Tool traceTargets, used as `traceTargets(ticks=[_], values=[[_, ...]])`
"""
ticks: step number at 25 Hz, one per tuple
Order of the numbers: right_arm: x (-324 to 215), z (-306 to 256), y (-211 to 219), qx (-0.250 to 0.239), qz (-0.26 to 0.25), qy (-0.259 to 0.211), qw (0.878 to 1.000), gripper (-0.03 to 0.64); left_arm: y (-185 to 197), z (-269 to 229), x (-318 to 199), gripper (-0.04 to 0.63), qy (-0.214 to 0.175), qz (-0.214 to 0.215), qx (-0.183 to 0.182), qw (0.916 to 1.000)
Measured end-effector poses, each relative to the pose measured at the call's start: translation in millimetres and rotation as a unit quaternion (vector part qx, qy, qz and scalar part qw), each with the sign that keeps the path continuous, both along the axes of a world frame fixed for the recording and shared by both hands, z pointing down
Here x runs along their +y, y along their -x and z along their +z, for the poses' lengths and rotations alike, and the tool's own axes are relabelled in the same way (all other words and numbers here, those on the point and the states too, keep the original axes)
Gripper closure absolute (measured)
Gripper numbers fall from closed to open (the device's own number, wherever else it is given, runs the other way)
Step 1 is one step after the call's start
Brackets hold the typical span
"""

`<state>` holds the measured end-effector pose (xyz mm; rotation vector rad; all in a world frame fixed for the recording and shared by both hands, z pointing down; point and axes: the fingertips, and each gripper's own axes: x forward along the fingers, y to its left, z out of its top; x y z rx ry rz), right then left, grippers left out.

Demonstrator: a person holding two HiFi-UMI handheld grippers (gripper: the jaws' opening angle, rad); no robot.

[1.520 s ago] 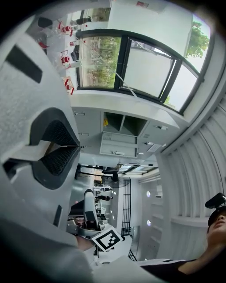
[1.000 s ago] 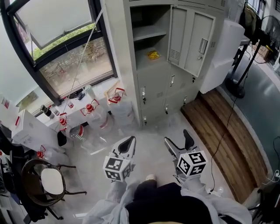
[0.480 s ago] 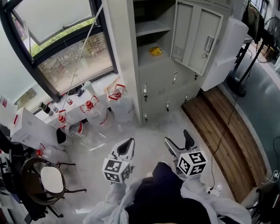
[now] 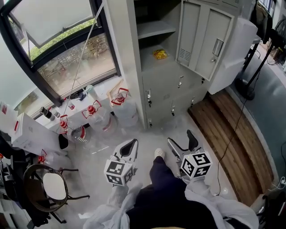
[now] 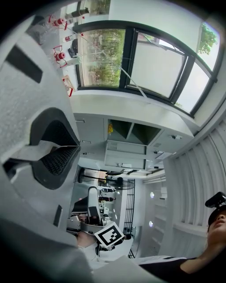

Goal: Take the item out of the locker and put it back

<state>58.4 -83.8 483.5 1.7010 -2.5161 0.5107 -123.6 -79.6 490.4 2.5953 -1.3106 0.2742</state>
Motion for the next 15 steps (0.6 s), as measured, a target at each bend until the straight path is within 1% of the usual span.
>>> traceTargets(ticks=[6, 15], values=[[-60, -3, -7, -0.003, -0.002, -0.008, 1.0, 0.195, -7, -3, -59, 0.584, -0.006, -0.001, -0.004, 1.0], [-173, -20, -26, -0.005, -0.008, -0.023, 1.0, 0.195, -30, -26, -175, 0.584, -0.031, 0.001, -0.005, 0.9995]])
